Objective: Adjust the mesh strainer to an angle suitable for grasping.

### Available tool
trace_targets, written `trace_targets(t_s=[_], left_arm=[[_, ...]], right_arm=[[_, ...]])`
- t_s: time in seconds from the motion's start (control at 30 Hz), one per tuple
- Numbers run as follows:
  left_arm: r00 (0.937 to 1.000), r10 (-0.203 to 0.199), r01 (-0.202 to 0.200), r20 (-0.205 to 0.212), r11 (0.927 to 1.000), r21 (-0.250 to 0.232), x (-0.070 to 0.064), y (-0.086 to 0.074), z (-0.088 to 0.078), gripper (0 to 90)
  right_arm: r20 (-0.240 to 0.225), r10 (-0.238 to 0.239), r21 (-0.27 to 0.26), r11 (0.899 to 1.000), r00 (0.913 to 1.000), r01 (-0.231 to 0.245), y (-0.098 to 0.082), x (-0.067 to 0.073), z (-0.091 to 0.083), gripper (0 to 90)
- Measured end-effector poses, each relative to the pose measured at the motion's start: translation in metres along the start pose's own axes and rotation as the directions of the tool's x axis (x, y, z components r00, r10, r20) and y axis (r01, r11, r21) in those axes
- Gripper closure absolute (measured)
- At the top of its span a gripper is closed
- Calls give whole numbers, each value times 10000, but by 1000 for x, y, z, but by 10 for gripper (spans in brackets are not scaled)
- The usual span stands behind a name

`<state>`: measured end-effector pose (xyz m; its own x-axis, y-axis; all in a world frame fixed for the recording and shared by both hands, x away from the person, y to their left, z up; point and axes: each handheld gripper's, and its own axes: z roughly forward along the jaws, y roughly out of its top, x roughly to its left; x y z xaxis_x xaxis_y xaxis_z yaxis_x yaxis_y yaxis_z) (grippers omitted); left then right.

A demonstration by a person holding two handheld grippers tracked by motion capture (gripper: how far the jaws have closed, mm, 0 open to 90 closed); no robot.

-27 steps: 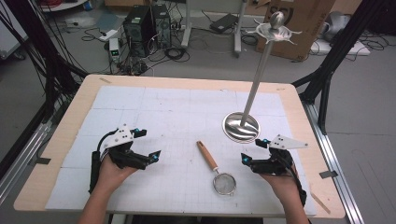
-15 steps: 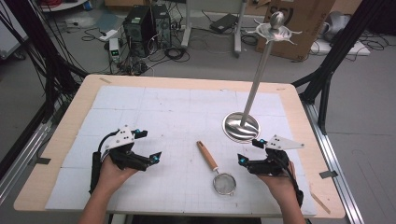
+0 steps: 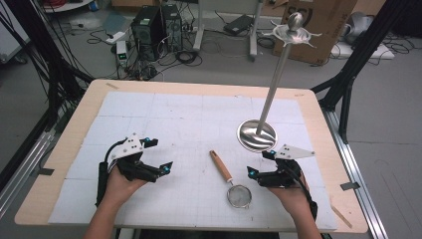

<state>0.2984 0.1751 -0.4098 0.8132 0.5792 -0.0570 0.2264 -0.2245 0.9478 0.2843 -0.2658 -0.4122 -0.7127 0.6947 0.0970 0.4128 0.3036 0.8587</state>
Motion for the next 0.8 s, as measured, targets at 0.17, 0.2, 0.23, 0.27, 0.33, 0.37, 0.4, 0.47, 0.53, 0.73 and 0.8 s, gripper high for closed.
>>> trace_targets(t_s=[0.17, 0.2, 0.23, 0.27, 0.33, 0.37, 0.4, 0.47, 0.53, 0.73, 0.8], left_arm=[[10000, -34, 34, 51, 10000, -37, 0, 0, 0, 44], [9999, -56, 57, 108, 10000, -73, 0, 0, 0, 44], [9998, -37, 39, 187, 10000, -83, 0, 0, 0, 44], [9998, -40, 43, 200, 9999, -157, -1, 1, -1, 44], [9998, -11, 15, 180, 9998, -197, -1, 1, -1, 43], [9998, -13, 16, 182, 9998, -205, -1, 1, -2, 44], [9998, -19, 23, 182, 9998, -207, -1, 1, -1, 44], [9998, -14, 18, 194, 9998, -199, -2, 1, -1, 44], [9998, -18, 22, 217, 9998, -174, -2, 1, 0, 44], [9999, 23, -22, 163, 10000, -84, -4, 1, 2, 44], [9998, 52, -50, 179, 10000, -75, -4, 1, 2, 44]], right_arm=[[-188, -343, 376, 9987, 9992, 349, 5, 11, 15, 167], [-226, -429, 431, 9981, 9988, 438, 6, 12, 19, 175], [-314, -478, 562, 9972, 9984, 496, 7, 14, 21, 190], [-408, -553, 624, 9964, 9976, 577, 8, 16, 24, 198], [-461, -585, 718, 9955, 9972, 617, 9, 18, 26, 200], [-577, -661, 905, 9934, 9961, 712, 11, 21, 30, 218], [-596, -693, 932, 9928, 9958, 746, 12, 23, 31, 224], [-605, -746, 951, 9922, 9954, 801, 13, 24, 33, 230], [-692, -725, 1103, 9907, 9950, 799, 14, 26, 36, 241], [-907, -817, 1558, 9832, 9925, 952, 14, 33, 48, 286], [-959, -869, 1776, 9787, 9916, 1029, 14, 37, 52, 304]])
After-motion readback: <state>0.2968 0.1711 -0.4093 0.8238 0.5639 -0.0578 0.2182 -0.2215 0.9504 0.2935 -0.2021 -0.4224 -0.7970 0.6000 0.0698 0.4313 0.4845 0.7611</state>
